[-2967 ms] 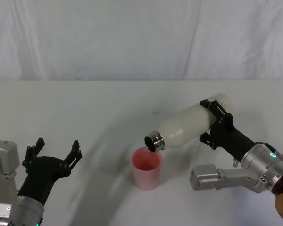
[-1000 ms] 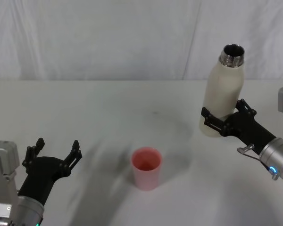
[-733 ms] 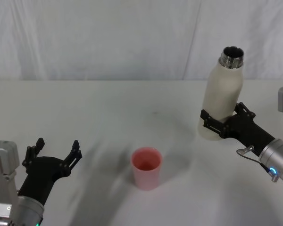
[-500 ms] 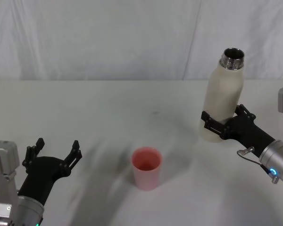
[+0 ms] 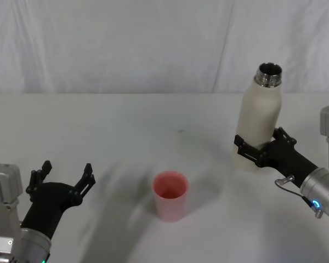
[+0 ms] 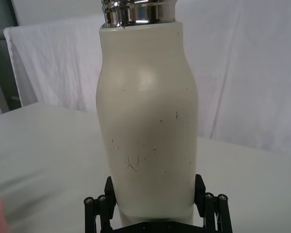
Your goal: Grasp the thermos with one hand and pour water into the cup lid.
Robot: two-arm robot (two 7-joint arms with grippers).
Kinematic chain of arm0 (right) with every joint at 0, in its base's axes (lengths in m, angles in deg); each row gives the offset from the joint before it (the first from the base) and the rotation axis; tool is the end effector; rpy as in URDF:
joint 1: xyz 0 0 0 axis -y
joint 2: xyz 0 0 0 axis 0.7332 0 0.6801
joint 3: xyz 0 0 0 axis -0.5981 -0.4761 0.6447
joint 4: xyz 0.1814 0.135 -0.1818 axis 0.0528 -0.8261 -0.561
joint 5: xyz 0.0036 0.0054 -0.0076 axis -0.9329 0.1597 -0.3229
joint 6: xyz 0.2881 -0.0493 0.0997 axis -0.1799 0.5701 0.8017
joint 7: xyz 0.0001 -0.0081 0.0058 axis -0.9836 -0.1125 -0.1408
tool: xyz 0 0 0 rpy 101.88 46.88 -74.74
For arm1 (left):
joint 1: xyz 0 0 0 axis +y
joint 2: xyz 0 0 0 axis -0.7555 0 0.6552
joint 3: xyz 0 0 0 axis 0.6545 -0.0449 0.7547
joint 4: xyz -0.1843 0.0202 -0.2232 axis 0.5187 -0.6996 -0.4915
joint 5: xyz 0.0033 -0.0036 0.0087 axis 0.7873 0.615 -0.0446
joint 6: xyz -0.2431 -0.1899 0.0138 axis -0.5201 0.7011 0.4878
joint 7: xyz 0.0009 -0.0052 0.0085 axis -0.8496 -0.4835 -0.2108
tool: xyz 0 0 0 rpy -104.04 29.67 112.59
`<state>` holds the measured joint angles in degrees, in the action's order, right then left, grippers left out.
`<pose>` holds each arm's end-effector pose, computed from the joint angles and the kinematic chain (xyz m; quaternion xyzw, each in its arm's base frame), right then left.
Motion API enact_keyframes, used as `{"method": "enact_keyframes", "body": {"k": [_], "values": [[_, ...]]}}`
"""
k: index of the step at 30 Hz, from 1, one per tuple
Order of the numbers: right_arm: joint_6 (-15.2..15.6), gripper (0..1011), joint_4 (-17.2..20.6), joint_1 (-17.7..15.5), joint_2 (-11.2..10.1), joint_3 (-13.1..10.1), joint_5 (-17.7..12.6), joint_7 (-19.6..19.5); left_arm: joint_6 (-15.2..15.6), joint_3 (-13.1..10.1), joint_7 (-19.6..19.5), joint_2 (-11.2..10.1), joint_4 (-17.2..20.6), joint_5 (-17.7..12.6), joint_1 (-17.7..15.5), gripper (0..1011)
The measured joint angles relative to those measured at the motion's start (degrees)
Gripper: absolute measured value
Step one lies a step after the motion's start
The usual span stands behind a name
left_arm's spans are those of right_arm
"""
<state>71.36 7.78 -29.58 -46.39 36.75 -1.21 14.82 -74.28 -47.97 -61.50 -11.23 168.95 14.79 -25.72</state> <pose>0.3841 -0.0177 -0.2760 0.0115 0.0139 -0.4653 0.8850 0.2530 0.0376 -0.2853 -0.0174 0.0065 0.6615 0.7497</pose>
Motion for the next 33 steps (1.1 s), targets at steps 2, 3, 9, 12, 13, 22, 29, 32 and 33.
{"method": "enact_keyframes", "body": {"k": [2,3,9,12,13,22,29,32,33], "values": [[-0.1,960,-0.5,0.1,0.1,0.1,0.0,-0.1,0.0,0.0,0.0,0.0,0.0,0.0,0.0,1001],[-0.2,960,-0.7,0.2,0.1,0.1,0.0,-0.2,0.0,0.0,0.0,0.0,0.0,0.0,0.0,1001],[-0.9,960,-2.4,0.7,0.5,0.3,0.4,-0.7,0.0,0.0,0.0,0.0,0.0,0.0,0.0,1001],[-1.5,960,-3.7,1.2,0.8,0.3,0.7,-0.9,0.0,0.0,0.0,0.0,0.0,0.0,0.0,1001],[-1.6,960,-4.0,1.3,0.9,0.3,0.8,-1.0,0.0,0.0,0.0,0.0,0.0,0.0,0.0,1001],[-3.3,960,-7.0,2.7,2.2,0.2,1.8,-1.4,0.0,0.0,0.0,0.0,0.0,0.0,0.0,1001],[-4.2,960,-8.9,3.9,3.1,0.2,2.5,-1.4,0.0,0.0,0.0,0.0,0.0,0.0,0.0,1001],[-4.6,960,-10.1,4.5,3.6,0.4,3.1,-1.4,0.0,0.0,0.0,0.0,0.0,0.0,0.0,1001],[-4.6,960,-10.4,4.7,3.6,0.4,3.2,-1.4,0.0,0.0,0.0,0.0,0.0,0.0,0.0,1001]]}}
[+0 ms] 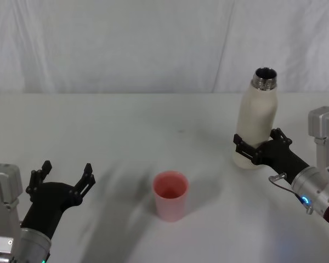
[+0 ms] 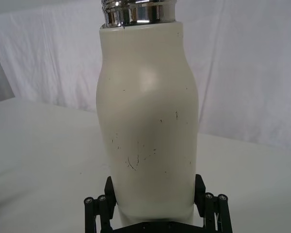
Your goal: Grasp the thermos with one hand and pour water into the cup lid.
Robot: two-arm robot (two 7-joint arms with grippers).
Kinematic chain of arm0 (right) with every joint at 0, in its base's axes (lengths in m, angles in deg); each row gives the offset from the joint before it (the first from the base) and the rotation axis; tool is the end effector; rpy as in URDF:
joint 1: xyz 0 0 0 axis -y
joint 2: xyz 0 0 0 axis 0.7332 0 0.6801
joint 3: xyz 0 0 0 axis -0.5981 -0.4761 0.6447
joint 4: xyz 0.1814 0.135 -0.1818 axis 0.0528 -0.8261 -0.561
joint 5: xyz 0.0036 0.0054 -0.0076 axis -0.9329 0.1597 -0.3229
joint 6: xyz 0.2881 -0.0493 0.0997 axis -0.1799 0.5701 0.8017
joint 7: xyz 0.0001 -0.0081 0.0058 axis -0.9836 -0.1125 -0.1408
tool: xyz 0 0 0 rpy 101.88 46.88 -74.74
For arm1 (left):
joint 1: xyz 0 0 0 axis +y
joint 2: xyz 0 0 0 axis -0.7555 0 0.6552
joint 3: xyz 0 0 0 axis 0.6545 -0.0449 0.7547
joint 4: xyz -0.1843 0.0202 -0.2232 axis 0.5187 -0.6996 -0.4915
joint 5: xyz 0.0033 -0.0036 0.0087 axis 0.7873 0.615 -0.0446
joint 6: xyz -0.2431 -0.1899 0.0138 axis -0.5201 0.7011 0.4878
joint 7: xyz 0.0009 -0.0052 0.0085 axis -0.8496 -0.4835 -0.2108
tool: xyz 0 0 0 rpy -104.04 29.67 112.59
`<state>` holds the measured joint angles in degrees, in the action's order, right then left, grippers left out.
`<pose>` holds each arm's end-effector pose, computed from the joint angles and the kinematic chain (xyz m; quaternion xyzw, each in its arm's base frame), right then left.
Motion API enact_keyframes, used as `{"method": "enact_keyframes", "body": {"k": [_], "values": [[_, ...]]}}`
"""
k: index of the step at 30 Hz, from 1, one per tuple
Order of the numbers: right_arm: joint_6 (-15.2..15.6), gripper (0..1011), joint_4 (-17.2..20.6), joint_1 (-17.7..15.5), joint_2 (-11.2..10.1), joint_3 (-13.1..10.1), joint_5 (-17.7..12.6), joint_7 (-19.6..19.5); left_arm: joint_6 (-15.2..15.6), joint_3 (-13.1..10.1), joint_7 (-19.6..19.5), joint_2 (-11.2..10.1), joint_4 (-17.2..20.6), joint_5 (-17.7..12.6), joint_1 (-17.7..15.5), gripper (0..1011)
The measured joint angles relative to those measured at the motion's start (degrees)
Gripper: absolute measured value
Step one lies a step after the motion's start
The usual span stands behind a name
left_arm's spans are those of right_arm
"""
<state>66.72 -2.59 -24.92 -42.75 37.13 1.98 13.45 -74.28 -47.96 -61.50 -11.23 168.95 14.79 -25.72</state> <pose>0.4076 -0.0111 -0.2989 0.0056 0.0083 -0.4923 0.8704 0.2530 0.0377 -0.2853 -0.0174 0.0065 0.6616 0.7496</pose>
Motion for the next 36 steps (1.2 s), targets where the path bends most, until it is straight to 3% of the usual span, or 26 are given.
{"method": "enact_keyframes", "body": {"k": [14,36], "values": [[-0.8,960,-2.4,1.2,1.2,-0.2,1.2,0.0,0.0,0.0,0.0,0.0,0.0,0.0,0.0,1001],[-0.8,960,-3.3,1.6,1.5,-0.5,2.0,0.7,0.0,0.0,0.0,0.0,0.0,0.0,0.0,1001]]}}
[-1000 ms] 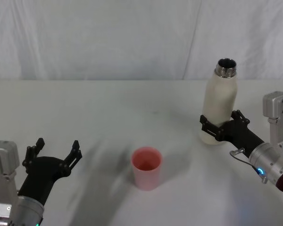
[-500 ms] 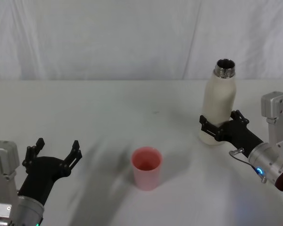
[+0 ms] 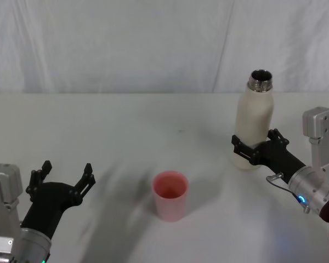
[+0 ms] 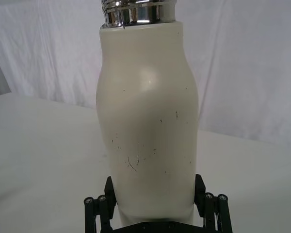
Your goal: Grasp the thermos with one hand and pour water into the cup lid.
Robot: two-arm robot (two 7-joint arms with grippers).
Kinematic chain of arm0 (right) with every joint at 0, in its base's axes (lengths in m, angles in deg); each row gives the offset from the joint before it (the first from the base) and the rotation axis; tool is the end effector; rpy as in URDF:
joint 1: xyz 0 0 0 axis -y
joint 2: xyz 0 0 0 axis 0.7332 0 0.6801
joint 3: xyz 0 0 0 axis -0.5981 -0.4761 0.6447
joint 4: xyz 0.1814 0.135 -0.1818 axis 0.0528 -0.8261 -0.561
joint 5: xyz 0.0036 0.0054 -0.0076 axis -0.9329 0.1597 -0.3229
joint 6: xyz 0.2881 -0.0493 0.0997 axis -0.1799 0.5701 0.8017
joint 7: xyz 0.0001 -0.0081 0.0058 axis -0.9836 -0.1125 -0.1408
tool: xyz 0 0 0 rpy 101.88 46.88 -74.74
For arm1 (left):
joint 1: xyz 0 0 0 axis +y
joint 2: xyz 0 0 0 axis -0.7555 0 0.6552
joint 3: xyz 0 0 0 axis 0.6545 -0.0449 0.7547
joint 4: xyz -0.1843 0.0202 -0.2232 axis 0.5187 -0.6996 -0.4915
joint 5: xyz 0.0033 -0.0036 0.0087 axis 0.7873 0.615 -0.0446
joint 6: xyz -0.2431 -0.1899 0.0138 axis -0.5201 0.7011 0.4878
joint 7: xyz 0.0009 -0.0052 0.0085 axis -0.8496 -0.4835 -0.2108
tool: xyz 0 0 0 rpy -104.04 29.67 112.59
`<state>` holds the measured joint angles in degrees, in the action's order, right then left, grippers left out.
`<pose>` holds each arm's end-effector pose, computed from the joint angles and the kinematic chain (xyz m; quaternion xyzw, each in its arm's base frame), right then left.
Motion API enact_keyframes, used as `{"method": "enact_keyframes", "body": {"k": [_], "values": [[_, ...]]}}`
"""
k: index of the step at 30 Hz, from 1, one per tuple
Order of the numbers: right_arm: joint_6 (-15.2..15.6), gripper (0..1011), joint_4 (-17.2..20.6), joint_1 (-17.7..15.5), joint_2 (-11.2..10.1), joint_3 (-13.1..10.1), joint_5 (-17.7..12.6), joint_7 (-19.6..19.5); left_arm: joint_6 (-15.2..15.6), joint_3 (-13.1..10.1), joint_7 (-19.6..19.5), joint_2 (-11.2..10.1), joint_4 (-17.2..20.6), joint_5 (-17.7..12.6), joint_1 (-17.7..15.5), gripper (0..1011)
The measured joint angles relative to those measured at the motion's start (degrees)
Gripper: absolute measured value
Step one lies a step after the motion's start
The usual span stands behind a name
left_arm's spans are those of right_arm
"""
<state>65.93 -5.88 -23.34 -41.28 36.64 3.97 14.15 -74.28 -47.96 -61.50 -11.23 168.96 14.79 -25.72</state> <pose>0.4155 -0.0087 -0.3041 -0.0023 0.0060 -0.4933 0.8699 0.2530 0.0377 -0.2852 -0.0175 0.0065 0.6616 0.7496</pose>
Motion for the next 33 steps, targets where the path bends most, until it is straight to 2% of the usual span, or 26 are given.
{"method": "enact_keyframes", "body": {"k": [29,33], "values": [[0.6,960,0.0,-0.1,0.1,0.0,0.3,0.0,0.0,0.0,0.0,0.0,0.0,0.0,0.0,1001],[0.7,1003,0.0,-0.1,0.1,0.0,0.3,0.0,0.0,0.0,0.0,0.0,0.0,0.0,0.0,1001]]}}
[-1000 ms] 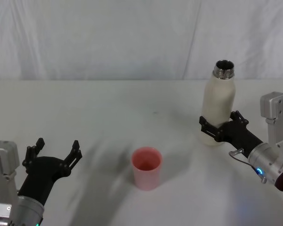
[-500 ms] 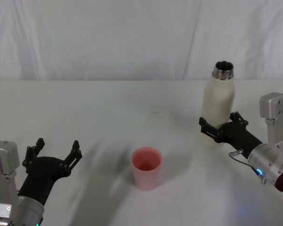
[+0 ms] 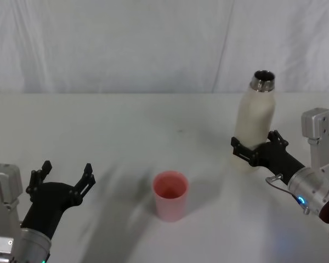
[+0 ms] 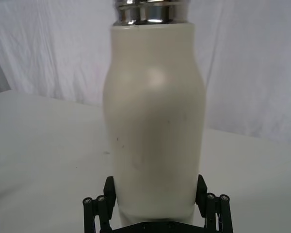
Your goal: Grasp the thermos with one hand and pour water into the cup lid.
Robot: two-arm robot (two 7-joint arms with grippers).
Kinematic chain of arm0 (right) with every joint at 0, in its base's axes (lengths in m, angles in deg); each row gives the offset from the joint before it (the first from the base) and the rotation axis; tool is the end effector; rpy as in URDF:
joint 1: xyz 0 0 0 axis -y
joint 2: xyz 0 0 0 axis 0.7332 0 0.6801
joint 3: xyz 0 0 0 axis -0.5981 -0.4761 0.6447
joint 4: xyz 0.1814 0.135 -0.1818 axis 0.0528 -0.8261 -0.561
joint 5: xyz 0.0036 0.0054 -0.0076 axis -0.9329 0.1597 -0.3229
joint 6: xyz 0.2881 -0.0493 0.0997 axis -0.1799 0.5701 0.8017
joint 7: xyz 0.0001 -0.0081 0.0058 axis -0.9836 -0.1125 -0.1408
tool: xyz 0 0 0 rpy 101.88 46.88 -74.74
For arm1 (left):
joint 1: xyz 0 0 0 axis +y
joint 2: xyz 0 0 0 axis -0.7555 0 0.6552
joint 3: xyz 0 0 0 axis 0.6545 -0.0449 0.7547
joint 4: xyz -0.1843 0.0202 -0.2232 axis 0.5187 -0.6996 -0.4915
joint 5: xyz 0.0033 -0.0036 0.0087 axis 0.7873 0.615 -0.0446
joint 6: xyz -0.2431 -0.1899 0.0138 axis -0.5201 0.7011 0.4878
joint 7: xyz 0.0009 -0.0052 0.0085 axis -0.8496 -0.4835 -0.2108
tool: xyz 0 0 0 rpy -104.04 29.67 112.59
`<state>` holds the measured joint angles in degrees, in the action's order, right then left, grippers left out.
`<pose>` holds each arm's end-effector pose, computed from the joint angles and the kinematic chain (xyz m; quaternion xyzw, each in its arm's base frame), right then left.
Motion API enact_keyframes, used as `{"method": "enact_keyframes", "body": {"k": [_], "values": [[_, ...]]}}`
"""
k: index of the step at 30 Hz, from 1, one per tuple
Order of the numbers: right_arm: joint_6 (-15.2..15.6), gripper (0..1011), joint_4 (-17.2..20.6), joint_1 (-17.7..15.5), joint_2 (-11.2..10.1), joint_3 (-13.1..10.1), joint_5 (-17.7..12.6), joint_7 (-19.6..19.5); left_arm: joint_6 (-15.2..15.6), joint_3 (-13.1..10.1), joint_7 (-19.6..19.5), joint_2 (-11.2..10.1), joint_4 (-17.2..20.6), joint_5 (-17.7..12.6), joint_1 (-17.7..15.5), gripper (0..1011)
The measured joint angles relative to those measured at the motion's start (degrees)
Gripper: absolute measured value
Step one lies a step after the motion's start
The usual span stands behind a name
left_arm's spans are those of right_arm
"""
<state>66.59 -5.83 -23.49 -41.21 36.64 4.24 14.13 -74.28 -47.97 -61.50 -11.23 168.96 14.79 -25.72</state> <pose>0.4148 -0.0081 -0.3051 -0.0076 0.0101 -0.4929 0.8700 0.2530 0.0376 -0.2852 -0.0175 0.0065 0.6615 0.7497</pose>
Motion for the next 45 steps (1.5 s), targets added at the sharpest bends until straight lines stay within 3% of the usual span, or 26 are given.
{"method": "enact_keyframes", "body": {"k": [16,32,45], "values": [[0.0,1003,0.8,-0.4,-0.2,0.0,0.0,-0.1,0.0,0.0,0.0,0.0,0.0,0.0,0.0,1001],[2.2,1003,9.7,-6.2,-2.7,-1.3,-1.5,-0.5,0.0,0.0,0.0,0.0,0.0,0.0,0.0,1001],[2.2,1003,18.3,-13.7,-3.4,-2.3,-0.6,-4.6,0.0,0.0,0.0,0.0,0.0,0.0,0.0,1001]]}}
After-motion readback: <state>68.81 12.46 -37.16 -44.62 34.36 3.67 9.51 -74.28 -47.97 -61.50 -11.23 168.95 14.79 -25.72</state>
